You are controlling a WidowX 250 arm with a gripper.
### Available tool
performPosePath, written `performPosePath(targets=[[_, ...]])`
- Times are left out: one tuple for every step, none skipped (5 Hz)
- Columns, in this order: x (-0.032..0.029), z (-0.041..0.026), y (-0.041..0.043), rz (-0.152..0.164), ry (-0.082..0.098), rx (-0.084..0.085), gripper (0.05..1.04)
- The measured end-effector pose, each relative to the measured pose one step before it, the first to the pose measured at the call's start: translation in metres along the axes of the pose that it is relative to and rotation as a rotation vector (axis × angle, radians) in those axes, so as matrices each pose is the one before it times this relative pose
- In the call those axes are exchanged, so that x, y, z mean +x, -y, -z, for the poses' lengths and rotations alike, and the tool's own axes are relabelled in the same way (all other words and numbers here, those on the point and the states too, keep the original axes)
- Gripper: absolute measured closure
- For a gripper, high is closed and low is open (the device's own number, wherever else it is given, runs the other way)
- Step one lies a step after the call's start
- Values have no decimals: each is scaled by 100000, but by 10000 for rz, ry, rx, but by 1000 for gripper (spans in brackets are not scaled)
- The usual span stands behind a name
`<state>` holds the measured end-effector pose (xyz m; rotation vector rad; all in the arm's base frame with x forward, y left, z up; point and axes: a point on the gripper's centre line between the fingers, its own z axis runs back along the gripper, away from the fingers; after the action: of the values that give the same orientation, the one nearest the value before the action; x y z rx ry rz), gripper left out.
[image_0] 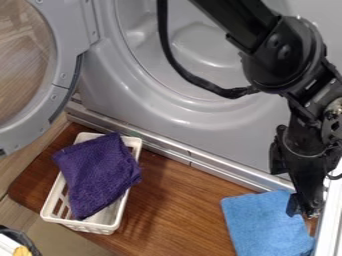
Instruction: Move the white basket to the right side
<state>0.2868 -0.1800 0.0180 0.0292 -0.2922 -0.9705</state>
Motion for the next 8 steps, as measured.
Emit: performPosePath(targets=[[-693, 867, 343, -43, -311, -130, 83], [-776, 348, 224, -266, -90, -22, 83], [-1835, 657, -123, -721, -417, 140, 83], [-1547, -448, -263, -826, -262, 349, 83], [-2471, -95, -343, -1412, -142, 195, 83], [-2830, -109, -822, -1232, -397, 257, 83], [-2632, -12, -1746, -1600, -461, 435, 84], [-874, 180, -1587, -1225, 136, 183, 84]])
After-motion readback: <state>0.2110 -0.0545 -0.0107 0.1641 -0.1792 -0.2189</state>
